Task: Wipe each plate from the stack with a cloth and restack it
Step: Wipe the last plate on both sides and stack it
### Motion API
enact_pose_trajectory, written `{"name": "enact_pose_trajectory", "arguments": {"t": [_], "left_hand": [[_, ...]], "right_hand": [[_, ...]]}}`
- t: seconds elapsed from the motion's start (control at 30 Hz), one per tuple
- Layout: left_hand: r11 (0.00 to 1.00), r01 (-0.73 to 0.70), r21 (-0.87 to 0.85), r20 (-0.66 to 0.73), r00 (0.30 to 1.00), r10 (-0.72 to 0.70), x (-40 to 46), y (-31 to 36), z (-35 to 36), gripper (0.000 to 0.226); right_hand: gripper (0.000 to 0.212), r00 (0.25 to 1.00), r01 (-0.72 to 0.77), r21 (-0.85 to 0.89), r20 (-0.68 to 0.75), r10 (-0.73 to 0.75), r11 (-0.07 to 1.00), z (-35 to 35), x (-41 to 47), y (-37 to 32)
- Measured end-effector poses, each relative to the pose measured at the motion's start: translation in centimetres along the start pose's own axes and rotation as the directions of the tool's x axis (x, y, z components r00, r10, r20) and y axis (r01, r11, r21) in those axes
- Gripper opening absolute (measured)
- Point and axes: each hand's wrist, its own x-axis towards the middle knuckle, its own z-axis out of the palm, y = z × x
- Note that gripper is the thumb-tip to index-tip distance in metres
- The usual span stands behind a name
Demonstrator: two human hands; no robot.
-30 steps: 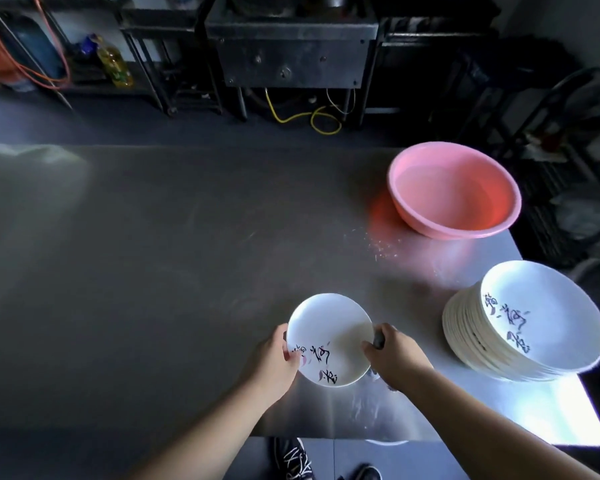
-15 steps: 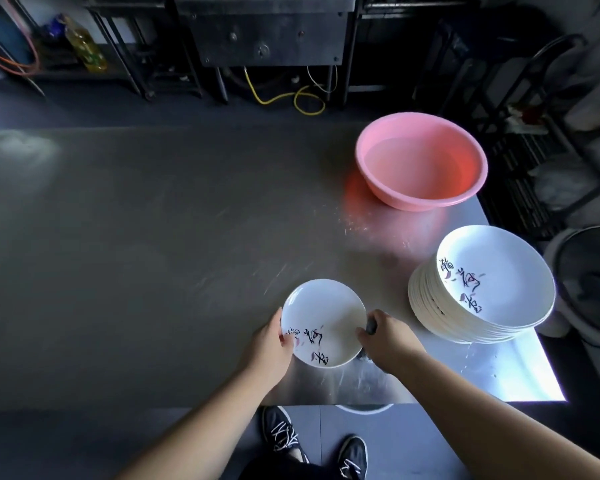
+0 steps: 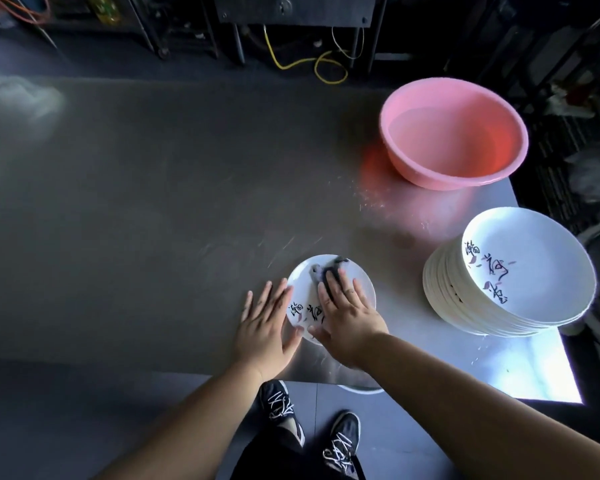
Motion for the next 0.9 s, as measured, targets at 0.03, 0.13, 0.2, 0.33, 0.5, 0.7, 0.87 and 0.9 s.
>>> {"name": "enact_pose_trajectory", "arguments": {"t": [0.03, 0.13, 0.2, 0.33, 0.5, 0.7, 0.87, 0.9], "left_hand": [[1.0, 0.0, 0.005, -0.001, 1.0, 0.0, 0.0, 0.0, 0.0, 0.076], [0.999, -0.001, 0.036, 0.008, 1.0, 0.0, -0.1, -0.2, 0.1, 0.077], [0.999, 0.003, 0.048, 0.017, 1.0, -0.003, -0.1, -0.3, 0.1, 0.078], [0.999, 0.008, 0.035, -0.003, 1.0, -0.008, -0.2, -0.4, 0.4, 0.076], [1.0, -0.015, 0.024, -0.042, 0.999, 0.016, -0.1, -0.4, 0.5, 0.075], [1.0, -0.008, 0.023, -0.052, 0.999, 0.01, -0.3, -0.4, 0.5, 0.078], [1.0, -0.014, 0.005, -0.103, 0.995, 0.014, -0.1, -0.4, 0.7, 0.073], [1.0, -0.017, 0.01, -0.11, 0.994, 0.018, -0.2, -0.5, 0.7, 0.073]], "right_hand": [[0.101, 1.0, -0.007, 0.004, 0.006, 0.007, 1.0, -0.2, 0.5, -0.1], [0.107, 1.0, -0.025, 0.018, 0.007, 0.025, 1.0, -0.7, 2.1, 0.0], [0.105, 1.0, 0.01, 0.017, 0.021, -0.01, 1.0, -0.6, 2.1, 0.0], [0.096, 0.96, 0.276, -0.084, -0.017, -0.278, 0.957, 1.3, -2.0, 0.1], [0.091, 0.966, 0.251, -0.157, -0.025, -0.258, 0.955, 0.6, -1.6, 1.5], [0.107, 0.996, 0.071, -0.059, 0.058, -0.068, 0.996, -0.4, -0.4, 0.7], [0.097, 0.961, 0.277, -0.124, 0.062, -0.271, 0.953, 2.5, -4.6, 0.8], [0.096, 0.969, 0.248, -0.143, 0.034, -0.245, 0.958, 2.0, -3.8, 0.9]]}}
